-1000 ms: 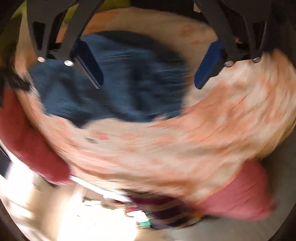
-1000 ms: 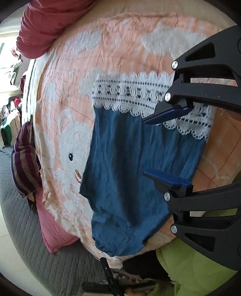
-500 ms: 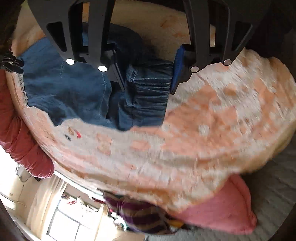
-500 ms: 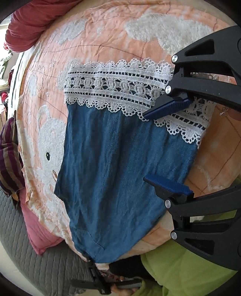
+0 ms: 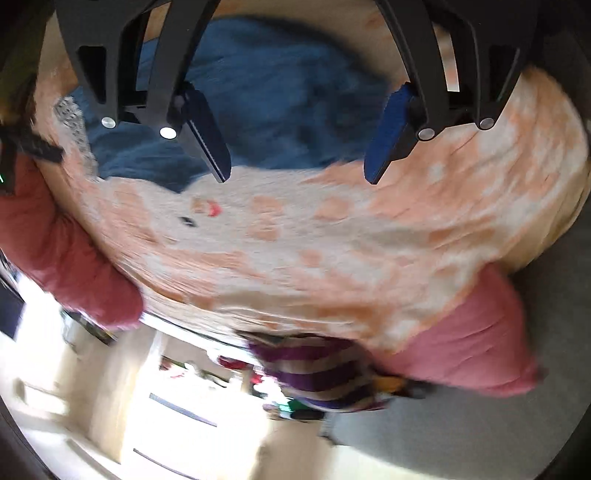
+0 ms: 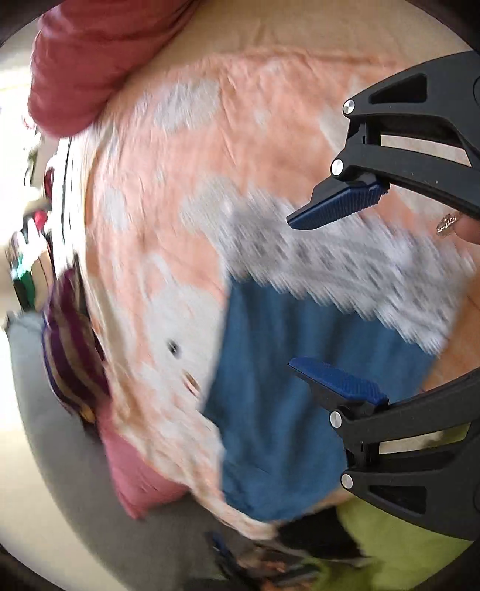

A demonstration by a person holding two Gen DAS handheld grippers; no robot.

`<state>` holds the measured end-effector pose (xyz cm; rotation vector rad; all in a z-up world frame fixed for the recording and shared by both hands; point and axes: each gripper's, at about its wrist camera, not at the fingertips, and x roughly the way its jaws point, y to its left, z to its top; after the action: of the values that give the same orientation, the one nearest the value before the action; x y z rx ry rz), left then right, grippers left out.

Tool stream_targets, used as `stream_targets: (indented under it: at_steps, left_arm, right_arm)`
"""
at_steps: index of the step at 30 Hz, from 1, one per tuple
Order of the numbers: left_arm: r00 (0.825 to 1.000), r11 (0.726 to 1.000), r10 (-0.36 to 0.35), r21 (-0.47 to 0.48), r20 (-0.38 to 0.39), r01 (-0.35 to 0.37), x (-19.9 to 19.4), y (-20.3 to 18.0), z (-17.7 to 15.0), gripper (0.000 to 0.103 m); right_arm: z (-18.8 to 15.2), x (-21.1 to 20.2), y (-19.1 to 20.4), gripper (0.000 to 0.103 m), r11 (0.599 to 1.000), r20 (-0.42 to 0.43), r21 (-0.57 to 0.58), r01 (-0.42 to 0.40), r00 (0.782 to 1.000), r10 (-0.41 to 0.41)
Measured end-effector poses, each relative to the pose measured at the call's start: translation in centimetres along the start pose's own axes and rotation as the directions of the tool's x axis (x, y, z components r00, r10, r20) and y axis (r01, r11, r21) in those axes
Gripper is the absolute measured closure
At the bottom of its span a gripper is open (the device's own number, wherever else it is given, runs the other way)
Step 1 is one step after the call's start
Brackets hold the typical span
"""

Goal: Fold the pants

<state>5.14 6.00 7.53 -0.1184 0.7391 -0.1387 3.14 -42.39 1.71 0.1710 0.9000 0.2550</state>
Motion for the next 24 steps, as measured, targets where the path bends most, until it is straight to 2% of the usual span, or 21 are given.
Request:
stream_targets:
  at_steps: [3, 5, 8, 13, 15, 17, 20, 21, 22, 23, 24]
  left_arm:
    - [0.994, 0.994, -0.096, 0.054, -0.058, 0.099, 3.2, -3.6, 1.6, 0.030]
    - [0.986, 0.987, -0.132, 0.083, -0.106, 0.141, 6.0, -5.9, 2.1, 0.030]
    - [0.959, 0.974, -0.189, 0.085, -0.210, 0.210, 10.6, -8.6, 1.9, 0.030]
    - [0.934, 0.964, -0.202, 0.108, -0.295, 0.242, 16.1, -11.7, 0.8, 0.030]
    - [0.923, 0.964, -0.205, 0.098, -0.325, 0.249, 17.9, -11.8, 0.4, 0.030]
    - [0.904, 0.962, -0.212, 0.085, -0.371, 0.261, 19.5, -11.9, -0.1, 0.030]
    - [0.893, 0.966, -0.203, 0.067, -0.402, 0.250, 21.4, -11.9, -1.1, 0.030]
    - [0.896, 0.966, -0.202, 0.068, -0.395, 0.248, 21.4, -12.0, -1.3, 0.030]
    - [0.899, 0.967, -0.197, 0.075, -0.391, 0.244, 21.4, -12.1, -1.4, 0.034]
    - [0.899, 0.965, -0.197, 0.086, -0.390, 0.248, 21.2, -12.3, -1.5, 0.048]
    - [0.899, 0.962, -0.202, 0.093, -0.388, 0.257, 20.9, -12.5, -1.5, 0.074]
  right_arm:
    - [1.8, 1.8, -2.6, 0.039, 0.998, -0.022, 0.059, -0.006, 1.000, 0.008]
    - [2.4, 3.1, -3.7, 0.046, 0.996, -0.035, 0.084, -0.030, 0.999, 0.033]
    - [3.3, 5.2, -4.8, 0.052, 0.994, -0.070, 0.101, -0.047, 0.996, 0.054]
    - [3.1, 7.7, -5.4, 0.052, 0.992, -0.110, 0.098, -0.076, 0.990, 0.086]
    - [2.8, 8.4, -5.4, 0.052, 0.992, -0.119, 0.093, -0.089, 0.988, 0.100]
    - [2.3, 8.5, -5.1, 0.058, 0.993, -0.124, 0.076, -0.094, 0.987, 0.102]
    - [2.1, 8.5, -4.3, 0.068, 0.995, -0.122, 0.040, -0.094, 0.988, 0.098]
    - [2.1, 8.5, -4.1, 0.074, 0.995, -0.122, 0.028, -0.096, 0.988, 0.099]
    - [2.1, 8.6, -3.9, 0.081, 0.995, -0.122, 0.018, -0.103, 0.987, 0.104]
    - [2.0, 8.5, -3.6, 0.086, 0.992, -0.117, 0.005, -0.124, 0.985, 0.124]
    - [2.1, 8.2, -3.3, 0.087, 0.992, -0.109, -0.014, -0.126, 0.986, 0.124]
